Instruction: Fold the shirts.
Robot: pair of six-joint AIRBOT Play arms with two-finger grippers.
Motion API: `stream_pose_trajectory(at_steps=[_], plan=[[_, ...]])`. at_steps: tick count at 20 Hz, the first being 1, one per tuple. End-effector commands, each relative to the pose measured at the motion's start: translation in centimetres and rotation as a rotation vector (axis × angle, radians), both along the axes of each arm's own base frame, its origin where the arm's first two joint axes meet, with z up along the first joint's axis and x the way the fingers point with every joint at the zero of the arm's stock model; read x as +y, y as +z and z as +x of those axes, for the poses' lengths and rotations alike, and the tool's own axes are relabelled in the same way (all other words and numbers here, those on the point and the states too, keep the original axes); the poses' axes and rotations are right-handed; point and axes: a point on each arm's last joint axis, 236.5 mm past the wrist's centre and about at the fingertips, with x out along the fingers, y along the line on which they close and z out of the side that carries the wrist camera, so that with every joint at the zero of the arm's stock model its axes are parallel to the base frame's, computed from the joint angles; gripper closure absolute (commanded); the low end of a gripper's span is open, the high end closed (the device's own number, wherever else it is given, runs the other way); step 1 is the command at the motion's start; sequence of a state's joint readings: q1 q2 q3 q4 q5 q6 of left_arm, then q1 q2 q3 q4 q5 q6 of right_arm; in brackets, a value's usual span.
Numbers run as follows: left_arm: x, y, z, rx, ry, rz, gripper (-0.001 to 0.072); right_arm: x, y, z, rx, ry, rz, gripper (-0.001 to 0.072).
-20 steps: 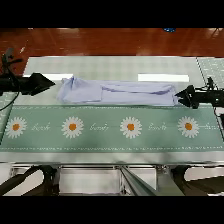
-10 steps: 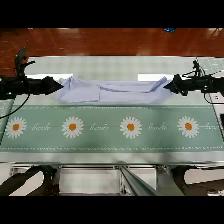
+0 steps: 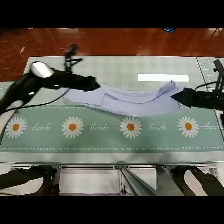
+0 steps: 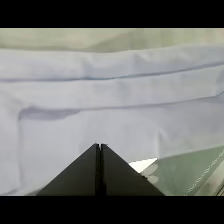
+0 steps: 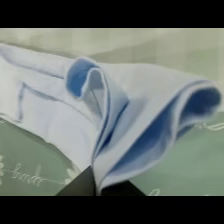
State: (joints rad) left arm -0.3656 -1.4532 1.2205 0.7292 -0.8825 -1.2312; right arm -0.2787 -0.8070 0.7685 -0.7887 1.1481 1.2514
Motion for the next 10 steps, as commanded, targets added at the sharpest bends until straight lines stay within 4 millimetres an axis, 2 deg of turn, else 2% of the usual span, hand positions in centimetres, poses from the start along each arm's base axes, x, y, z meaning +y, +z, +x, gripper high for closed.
stream_pose_trajectory(at_steps=[1,3,5,7,10], plan=[[-10.7,-2.9,-1.6,0.055,-0.151,-0.011,0.069,1.5,2.4,-4.0,-0.053,0.011,0.003,0.0694],[-14.7,-5.0,-3.1,0.122,-0.208,-0.006,0.069,2.1,3.4,-5.0,-0.07,0.022,0.012,0.0693],[-17.1,-6.9,-5.2,0.196,-0.265,0.009,0.069,3.0,4.4,-5.8,-0.089,0.045,0.038,0.0693],[-18.1,-8.8,-7.0,0.27,-0.289,0.031,0.069,3.6,5.6,-5.8,-0.121,0.052,0.063,0.0693],[-19.3,-11.2,-11.0,0.374,-0.346,0.071,0.069,3.7,8.0,-4.9,-0.194,0.037,0.08,0.0693]])
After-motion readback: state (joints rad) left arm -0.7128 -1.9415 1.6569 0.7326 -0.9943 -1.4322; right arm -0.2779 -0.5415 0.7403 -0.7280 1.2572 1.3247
